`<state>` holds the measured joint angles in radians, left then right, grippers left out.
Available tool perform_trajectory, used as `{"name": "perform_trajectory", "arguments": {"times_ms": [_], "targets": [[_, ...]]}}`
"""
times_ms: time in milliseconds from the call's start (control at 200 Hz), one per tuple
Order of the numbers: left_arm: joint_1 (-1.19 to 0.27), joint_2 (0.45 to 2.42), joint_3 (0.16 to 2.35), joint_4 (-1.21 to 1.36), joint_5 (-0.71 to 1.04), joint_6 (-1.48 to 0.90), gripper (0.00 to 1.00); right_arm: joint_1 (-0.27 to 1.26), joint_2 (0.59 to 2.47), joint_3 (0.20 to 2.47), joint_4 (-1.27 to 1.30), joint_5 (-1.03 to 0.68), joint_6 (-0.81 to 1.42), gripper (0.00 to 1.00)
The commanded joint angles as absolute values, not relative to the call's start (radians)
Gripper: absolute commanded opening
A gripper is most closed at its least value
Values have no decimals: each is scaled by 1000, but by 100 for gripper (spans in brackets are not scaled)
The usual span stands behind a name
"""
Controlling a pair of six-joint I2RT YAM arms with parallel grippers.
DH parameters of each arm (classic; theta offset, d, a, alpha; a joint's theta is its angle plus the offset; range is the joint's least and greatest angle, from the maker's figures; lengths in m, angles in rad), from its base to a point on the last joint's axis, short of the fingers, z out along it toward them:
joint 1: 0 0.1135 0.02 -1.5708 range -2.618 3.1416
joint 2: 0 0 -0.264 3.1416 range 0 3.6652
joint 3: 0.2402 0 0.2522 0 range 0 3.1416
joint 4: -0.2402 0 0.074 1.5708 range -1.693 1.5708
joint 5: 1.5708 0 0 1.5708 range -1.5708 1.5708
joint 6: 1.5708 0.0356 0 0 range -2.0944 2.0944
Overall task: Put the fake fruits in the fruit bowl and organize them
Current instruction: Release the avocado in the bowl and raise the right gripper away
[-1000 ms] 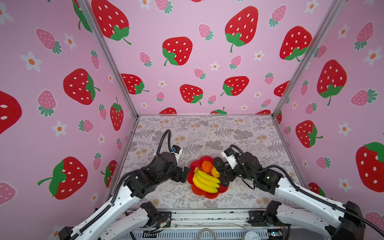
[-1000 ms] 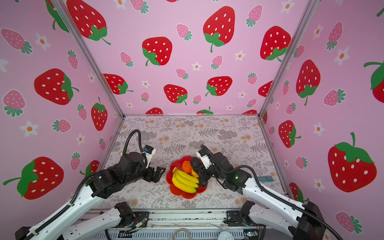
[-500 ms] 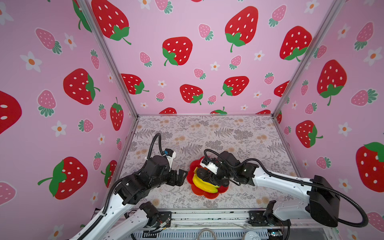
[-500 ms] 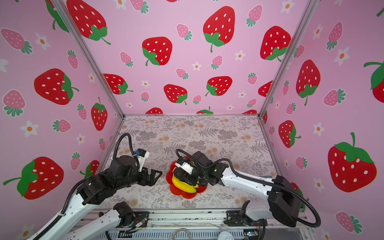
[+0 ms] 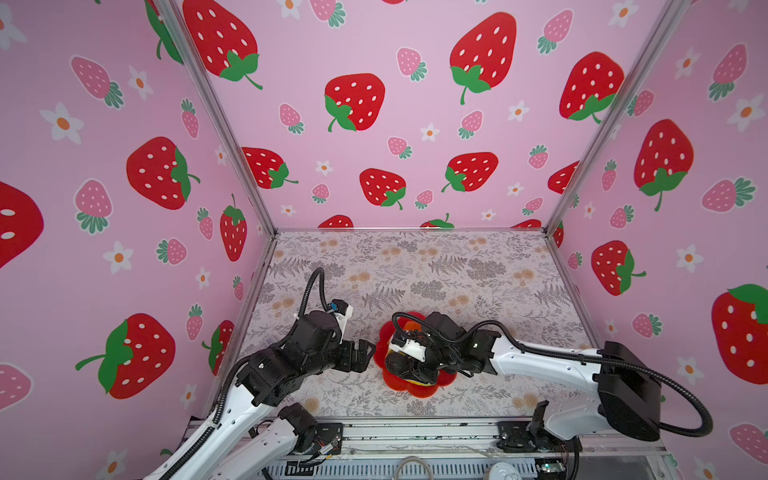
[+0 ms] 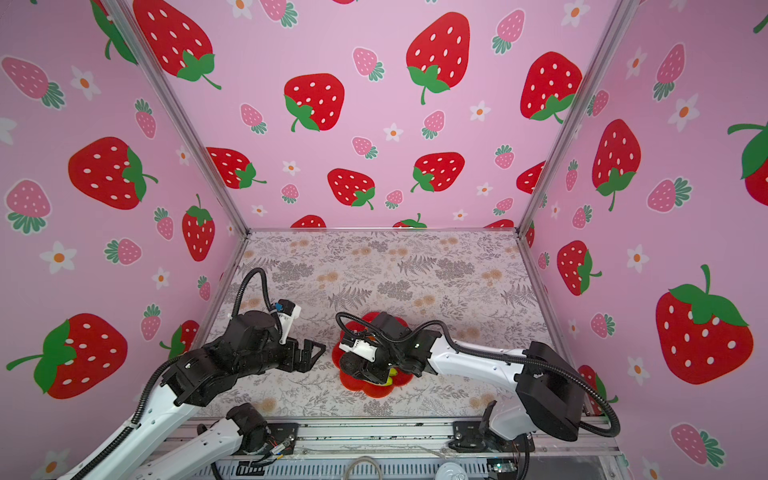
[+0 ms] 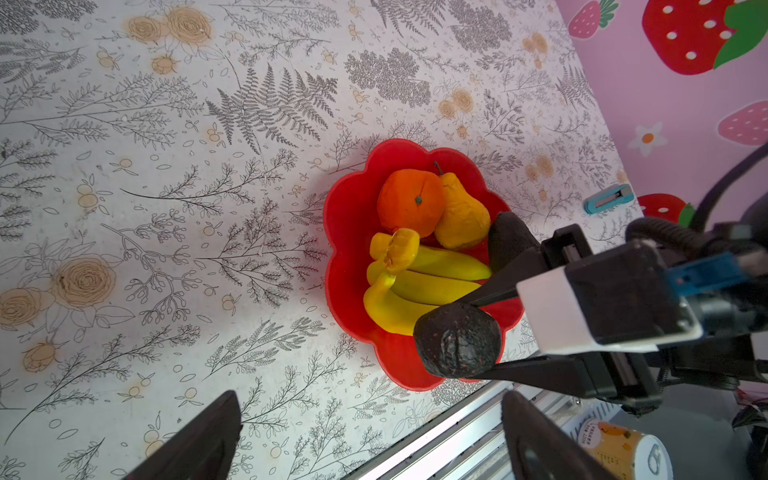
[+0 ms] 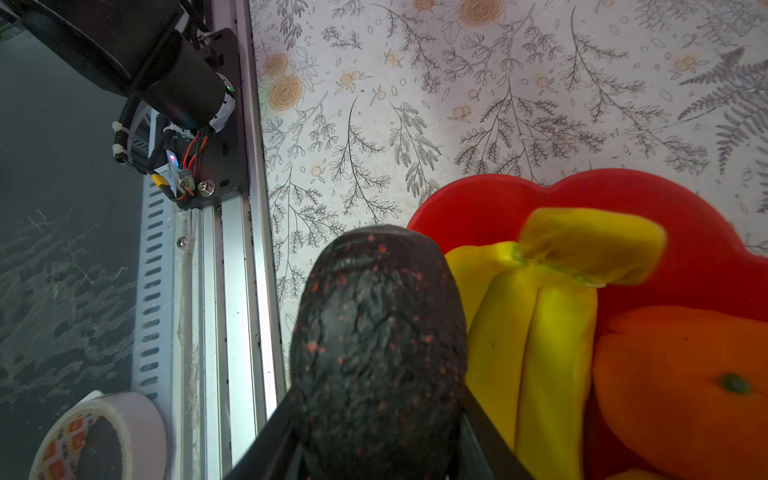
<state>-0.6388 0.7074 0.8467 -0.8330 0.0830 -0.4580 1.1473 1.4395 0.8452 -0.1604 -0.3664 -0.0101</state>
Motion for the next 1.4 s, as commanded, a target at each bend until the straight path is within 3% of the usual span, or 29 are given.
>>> {"name": "perform_trajectory", "arguments": {"times_ms": [0, 460, 770, 961, 1076, 1156, 1301, 1396], "targets": [[-634, 707, 846, -818, 91, -459, 99, 1163, 1467, 838, -194, -380, -58, 43], [-632, 715, 833, -804, 92, -450, 99, 1170, 1524, 830, -200, -350, -64, 51], [-632, 715, 828, -790, 98, -437, 99, 1171, 1518, 850, -216, -296, -72, 77], [-632, 675, 814, -719, 84, -420, 99, 1149, 1362, 855, -208, -241, -52, 97], [-631, 662, 805, -647, -44, -406, 99, 1081, 1235, 828, -188, -209, -8, 99], [-626, 689, 809, -591, -179, -383, 99, 997, 1171, 802, -140, -39, 67, 99], [-583, 847, 842, -452, -428, -304, 99, 764, 1155, 793, -30, 277, 225, 99], [-498, 993, 826, -315, -634, -296, 99, 552, 1162, 746, 79, 341, 322, 99]]}}
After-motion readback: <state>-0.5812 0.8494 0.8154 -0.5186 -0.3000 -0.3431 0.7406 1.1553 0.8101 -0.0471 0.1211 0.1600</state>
